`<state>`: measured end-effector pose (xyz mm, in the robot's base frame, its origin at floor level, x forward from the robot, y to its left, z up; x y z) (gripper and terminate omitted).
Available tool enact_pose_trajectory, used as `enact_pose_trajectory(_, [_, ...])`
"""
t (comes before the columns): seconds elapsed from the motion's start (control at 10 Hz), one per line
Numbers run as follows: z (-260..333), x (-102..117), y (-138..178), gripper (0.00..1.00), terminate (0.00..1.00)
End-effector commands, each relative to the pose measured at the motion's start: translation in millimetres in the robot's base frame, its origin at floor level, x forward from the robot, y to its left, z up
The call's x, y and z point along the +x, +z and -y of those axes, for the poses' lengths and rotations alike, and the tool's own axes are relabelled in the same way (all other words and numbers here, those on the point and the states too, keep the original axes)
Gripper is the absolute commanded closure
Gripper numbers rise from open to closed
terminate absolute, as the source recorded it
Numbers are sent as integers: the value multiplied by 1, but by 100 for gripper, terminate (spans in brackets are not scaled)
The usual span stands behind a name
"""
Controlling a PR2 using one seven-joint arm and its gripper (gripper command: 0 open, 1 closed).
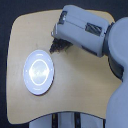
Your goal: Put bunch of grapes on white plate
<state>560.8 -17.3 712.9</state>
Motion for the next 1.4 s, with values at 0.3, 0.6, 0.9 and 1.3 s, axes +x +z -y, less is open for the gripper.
enact_pose_trajectory(0.3, [-8, 13, 5, 100, 0])
enact_pose_trajectory(0.6, [-9, 18, 7, 100, 0])
enact_pose_trajectory(0.9, [-9, 19, 8, 100, 0])
enact_pose_trajectory(1.3, [-10, 21, 13, 100, 0])
